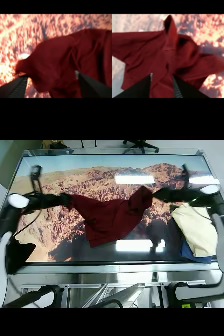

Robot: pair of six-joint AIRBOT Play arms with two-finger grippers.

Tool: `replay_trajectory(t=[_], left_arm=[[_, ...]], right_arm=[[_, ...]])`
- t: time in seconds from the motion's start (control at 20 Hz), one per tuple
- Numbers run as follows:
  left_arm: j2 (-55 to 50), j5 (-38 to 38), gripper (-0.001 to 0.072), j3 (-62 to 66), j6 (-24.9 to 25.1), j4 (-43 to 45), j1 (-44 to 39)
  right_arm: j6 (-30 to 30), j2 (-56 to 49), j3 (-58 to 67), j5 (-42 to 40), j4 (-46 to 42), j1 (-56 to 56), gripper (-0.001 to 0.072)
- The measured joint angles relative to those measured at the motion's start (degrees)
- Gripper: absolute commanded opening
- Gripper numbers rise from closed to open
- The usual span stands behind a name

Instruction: Fold the shirts.

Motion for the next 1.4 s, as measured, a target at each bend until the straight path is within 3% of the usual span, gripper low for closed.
replay_trajectory(t=[0.15, 0.2, 0.25, 0.4, 0.55, 0.75, 1.05, 1.4], left_arm=[[-9.0, -5.2, 0.0703, 6.5, 0.1, 0.0, 2.1], [-11.2, -8.5, 0.0702, 9.2, -0.5, 0.0, 3.5], [-12.7, -11.8, 0.0702, 11.4, -1.4, 0.0, 4.9], [-15.0, -22.2, 0.0701, 14.4, -4.5, 0.0, 7.8], [-14.1, -27.7, 0.0701, 9.6, -6.3, -0.4, 6.4], [-11.0, -26.8, 0.0701, -0.8, -7.1, -0.5, 0.0], [-9.0, -21.4, 0.0701, -8.7, -8.1, -0.6, -8.5], [-8.7, -19.5, 0.0700, -10.4, -8.1, 0.0, -10.2]], right_arm=[[-0.9, -3.7, -0.6, -2.1, 1.2, -0.8, 0.0339], [-0.9, -3.8, -0.7, -2.0, 1.2, -1.7, 0.0447], [-1.1, -3.3, -0.8, -1.5, 1.4, -2.9, 0.0468], [-0.5, -0.7, -1.3, 2.4, -0.1, -5.8, 0.0459], [1.2, 1.9, -5.0, 5.7, -2.6, -5.8, 0.0459], [2.3, 3.5, -14.3, 6.5, -4.1, -1.0, 0.0458], [2.7, 2.6, -23.6, 0.3, -4.2, 7.5, 0.0459], [2.6, -1.8, -25.1, -5.0, 0.0, 15.7, 0.0458]])
